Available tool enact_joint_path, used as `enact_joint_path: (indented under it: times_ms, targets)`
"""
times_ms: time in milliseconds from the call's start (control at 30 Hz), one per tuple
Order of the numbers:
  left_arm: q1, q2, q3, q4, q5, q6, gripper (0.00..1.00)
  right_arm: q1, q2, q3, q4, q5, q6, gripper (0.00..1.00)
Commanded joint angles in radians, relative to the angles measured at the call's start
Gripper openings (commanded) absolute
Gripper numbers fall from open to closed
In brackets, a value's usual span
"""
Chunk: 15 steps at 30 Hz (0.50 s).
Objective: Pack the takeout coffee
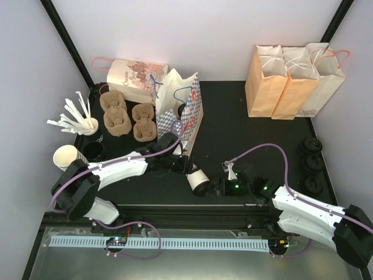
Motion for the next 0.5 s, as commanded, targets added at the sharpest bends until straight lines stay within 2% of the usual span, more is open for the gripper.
enact_joint_path:
  times_ms: [0,333,467]
  targets:
    - [-0.005,0.036,-0.014,0.036,-0.002,-0.025,0.71,-0.002,0.032,-0.02,0.155,-0.08,-0.002,0.73]
    - [-0.009,0.016,-0.067,0.043,-0.012,-0.065,0.72,-0.002,0.121,0.011,0.18,-0.06,-0.009,0.65]
    - [-0.014,0.011,-0.075,0.04,-0.014,-0.073,0.77,-0.002,0.129,0.01,0.175,-0.051,-0.008,0.68]
